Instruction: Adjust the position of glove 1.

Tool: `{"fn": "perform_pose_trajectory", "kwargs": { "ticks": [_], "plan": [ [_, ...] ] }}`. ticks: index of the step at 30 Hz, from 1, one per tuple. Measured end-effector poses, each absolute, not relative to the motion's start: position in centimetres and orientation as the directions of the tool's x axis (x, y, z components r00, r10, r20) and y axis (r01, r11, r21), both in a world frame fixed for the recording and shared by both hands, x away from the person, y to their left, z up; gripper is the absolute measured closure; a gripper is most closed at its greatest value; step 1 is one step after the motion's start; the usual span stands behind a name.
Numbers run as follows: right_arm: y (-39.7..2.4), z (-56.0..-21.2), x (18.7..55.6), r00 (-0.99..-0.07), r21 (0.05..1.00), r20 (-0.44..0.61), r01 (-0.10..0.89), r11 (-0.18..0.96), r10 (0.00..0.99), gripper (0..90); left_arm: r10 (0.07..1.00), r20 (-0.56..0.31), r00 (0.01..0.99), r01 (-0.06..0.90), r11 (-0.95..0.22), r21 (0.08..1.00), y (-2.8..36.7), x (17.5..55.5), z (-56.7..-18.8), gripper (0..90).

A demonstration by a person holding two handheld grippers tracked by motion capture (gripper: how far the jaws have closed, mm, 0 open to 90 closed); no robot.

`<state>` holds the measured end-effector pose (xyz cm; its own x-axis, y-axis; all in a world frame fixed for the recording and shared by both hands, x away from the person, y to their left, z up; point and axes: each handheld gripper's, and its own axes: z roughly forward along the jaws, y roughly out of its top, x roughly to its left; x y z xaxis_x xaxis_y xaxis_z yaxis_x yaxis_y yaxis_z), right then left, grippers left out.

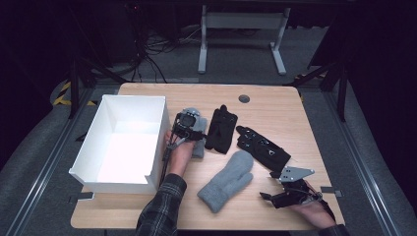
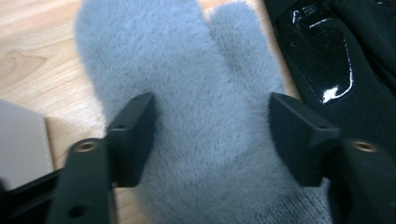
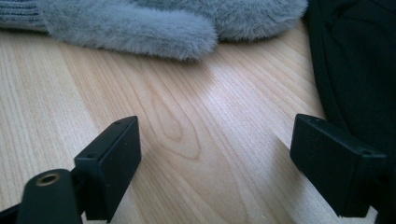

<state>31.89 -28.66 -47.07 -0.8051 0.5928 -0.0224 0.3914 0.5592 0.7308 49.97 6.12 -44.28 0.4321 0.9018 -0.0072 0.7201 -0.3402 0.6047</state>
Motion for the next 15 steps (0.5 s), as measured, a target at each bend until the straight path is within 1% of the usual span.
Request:
{"fn": "perform_pose_trajectory", "kwargs": {
  "ticks": [1,2,3,7,10,15],
  "plan": [
    [-28.66,-47.08,31.89,-0.806,0.731,-0.023,0.39,0.559,0.592,17.0,0.901,-0.029,0.433,0.726,-0.33,0.603,6.18,50.01,-44.39,40.2],
    [-28.66,-47.08,31.89,-0.805,0.731,-0.023,0.391,0.559,0.593,17.0,0.902,-0.037,0.431,0.727,-0.323,0.606,6.19,50.0,-44.46,45.9],
    [-28.66,-47.08,31.89,-0.805,0.731,-0.023,0.391,0.559,0.592,17.0,0.902,-0.039,0.429,0.727,-0.32,0.607,6.22,49.96,-44.54,48.9],
    [-28.65,-47.08,31.89,-0.805,0.731,-0.024,0.39,0.56,0.593,17.0,0.902,-0.061,0.427,0.728,-0.304,0.615,6.51,49.87,-44.52,71.7],
    [-28.65,-47.08,31.89,-0.805,0.731,-0.024,0.391,0.56,0.593,17.0,0.901,-0.069,0.428,0.73,-0.3,0.614,6.68,49.83,-44.3,78.5],
    [-28.65,-47.08,31.89,-0.805,0.731,-0.023,0.39,0.56,0.592,17.0,0.897,-0.079,0.434,0.721,-0.294,0.627,6.79,49.63,-43.94,80.8]
  ]
}}
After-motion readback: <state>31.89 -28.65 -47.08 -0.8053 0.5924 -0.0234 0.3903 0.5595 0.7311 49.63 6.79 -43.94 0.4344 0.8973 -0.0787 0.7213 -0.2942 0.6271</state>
